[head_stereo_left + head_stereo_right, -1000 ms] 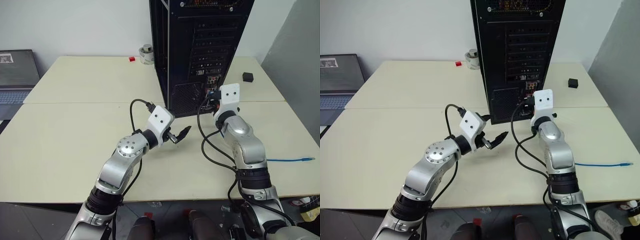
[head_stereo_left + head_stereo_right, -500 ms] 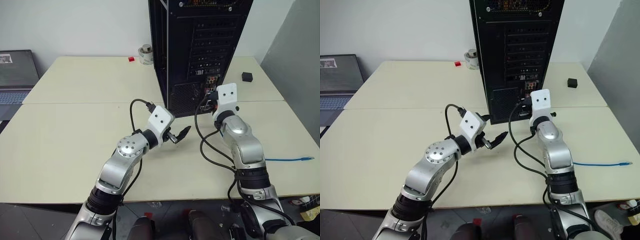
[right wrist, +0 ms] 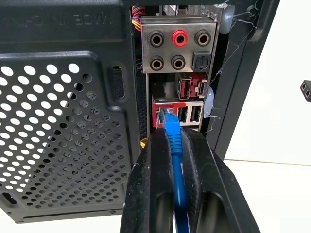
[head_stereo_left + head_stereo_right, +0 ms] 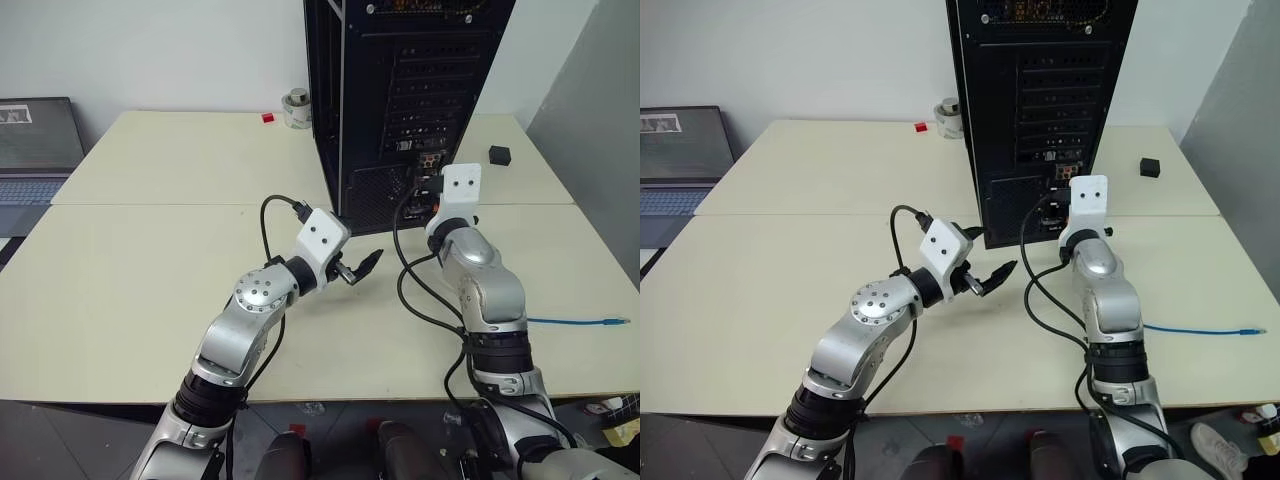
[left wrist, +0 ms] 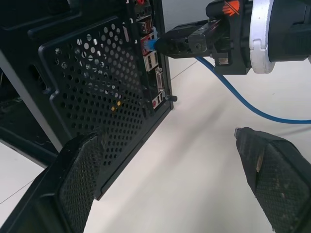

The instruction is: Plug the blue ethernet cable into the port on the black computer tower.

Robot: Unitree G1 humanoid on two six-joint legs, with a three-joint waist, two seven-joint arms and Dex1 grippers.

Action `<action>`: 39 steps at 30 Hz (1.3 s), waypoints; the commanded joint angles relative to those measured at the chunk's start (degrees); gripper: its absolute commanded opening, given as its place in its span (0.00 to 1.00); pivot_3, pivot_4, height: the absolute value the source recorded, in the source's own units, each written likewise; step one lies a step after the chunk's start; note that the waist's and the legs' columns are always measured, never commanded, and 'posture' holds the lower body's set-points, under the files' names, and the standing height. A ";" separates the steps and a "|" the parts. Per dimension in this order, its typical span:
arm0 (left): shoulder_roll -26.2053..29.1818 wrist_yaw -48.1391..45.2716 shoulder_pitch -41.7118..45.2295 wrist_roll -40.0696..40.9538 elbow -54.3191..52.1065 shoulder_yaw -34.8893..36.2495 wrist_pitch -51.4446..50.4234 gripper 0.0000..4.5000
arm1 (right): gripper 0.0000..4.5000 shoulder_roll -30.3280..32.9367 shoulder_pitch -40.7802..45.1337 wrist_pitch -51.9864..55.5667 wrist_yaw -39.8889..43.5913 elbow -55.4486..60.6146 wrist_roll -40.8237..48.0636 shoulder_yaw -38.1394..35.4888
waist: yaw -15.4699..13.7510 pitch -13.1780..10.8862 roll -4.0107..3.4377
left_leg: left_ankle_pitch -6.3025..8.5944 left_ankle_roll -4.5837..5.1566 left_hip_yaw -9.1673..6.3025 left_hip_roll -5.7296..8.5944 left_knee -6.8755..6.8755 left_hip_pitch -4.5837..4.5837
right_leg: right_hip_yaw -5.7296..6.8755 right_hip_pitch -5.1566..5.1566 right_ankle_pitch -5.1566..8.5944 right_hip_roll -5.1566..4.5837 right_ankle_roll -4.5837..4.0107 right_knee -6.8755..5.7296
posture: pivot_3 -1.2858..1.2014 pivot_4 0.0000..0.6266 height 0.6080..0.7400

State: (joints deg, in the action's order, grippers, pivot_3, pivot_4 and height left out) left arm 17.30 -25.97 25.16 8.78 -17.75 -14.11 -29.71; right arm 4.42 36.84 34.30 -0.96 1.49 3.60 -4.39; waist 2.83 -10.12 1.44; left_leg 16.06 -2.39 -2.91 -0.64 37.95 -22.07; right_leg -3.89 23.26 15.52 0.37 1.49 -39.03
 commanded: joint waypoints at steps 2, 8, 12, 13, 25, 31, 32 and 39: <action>-0.21 -0.38 1.12 -0.01 -1.25 1.04 0.64 0.99 | 0.00 -1.30 2.35 0.18 -1.79 0.56 0.47 -0.93 | 0.02 0.00 0.00 | 0.00 0.00 0.00 0.00 0.00 0.00 | 0.00 0.00 0.00 0.00 0.00 0.00 | 0.52 0.24 1.00; -0.44 -0.52 1.52 0.67 -2.24 1.12 -0.65 0.99 | 0.00 -2.39 4.65 -0.83 -2.26 -2.04 0.56 -0.85 | 0.31 0.00 0.00 | 0.00 0.00 0.02 -0.03 0.00 0.02 | -0.01 0.00 0.00 0.01 0.00 -0.02 | 0.52 0.24 1.00; -0.54 -0.72 1.71 0.93 -2.57 1.33 -1.34 0.99 | 0.00 -2.57 5.61 -1.27 -2.11 -3.23 0.62 -0.89 | 0.59 -0.01 -0.01 | 0.00 0.00 0.04 -0.04 0.00 0.05 | -0.03 0.00 0.00 0.03 0.00 -0.04 | 0.52 0.24 1.00; -0.56 -0.79 1.70 0.93 -2.61 1.36 -1.43 0.99 | 0.00 -2.50 5.75 -1.40 -1.97 -3.48 0.60 -0.83 | 0.63 -0.01 -0.01 | 0.00 0.00 0.05 -0.04 0.00 0.06 | -0.04 0.00 0.00 0.04 0.00 -0.04 | 0.52 0.24 1.00; 1.54 -2.69 2.14 0.64 -0.39 3.32 0.23 1.00 | 0.29 2.34 2.90 -3.88 5.69 -2.51 0.58 1.43 | 0.55 -0.02 -0.03 | 0.00 0.00 0.05 -0.06 -0.03 0.07 | -0.06 0.01 0.00 0.09 0.01 -0.03 | 0.52 0.24 1.00; 3.51 -5.09 3.17 1.12 1.26 4.83 1.40 1.00 | 0.59 6.43 -0.32 -0.81 10.92 3.17 1.99 1.84 | 0.18 -0.02 -0.03 | 0.00 0.00 0.04 0.02 -0.04 -0.08 | -0.03 0.06 0.00 -0.01 0.01 0.06 | 0.52 0.24 1.00; 3.88 -5.42 3.35 1.24 1.57 5.19 1.41 1.00 | 0.66 7.51 -1.14 -0.24 12.13 4.89 2.42 1.78 | 0.11 -0.02 -0.03 | 0.00 0.00 0.04 0.03 -0.04 -0.08 | -0.03 0.06 0.00 -0.03 0.01 0.06 | 0.52 0.24 1.00; 8.34 -9.28 4.15 0.84 3.72 6.57 2.72 1.00 | 0.97 17.73 -8.87 1.04 26.28 16.99 10.58 -0.26 | 0.05 -0.04 -0.04 | 0.00 0.01 -0.05 0.00 -0.04 -0.08 | 0.08 0.05 0.01 0.01 0.02 0.06 | 0.52 0.24 1.00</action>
State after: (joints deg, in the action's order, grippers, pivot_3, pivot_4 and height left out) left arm 24.85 -33.89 28.22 8.92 -13.10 -9.01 -28.21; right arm 19.48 29.28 35.59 21.22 13.50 11.13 -2.66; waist 2.88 -10.16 1.41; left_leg 16.06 -2.38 -2.93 -0.65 37.91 -22.15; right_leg -3.82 23.31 15.53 0.39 1.51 -38.96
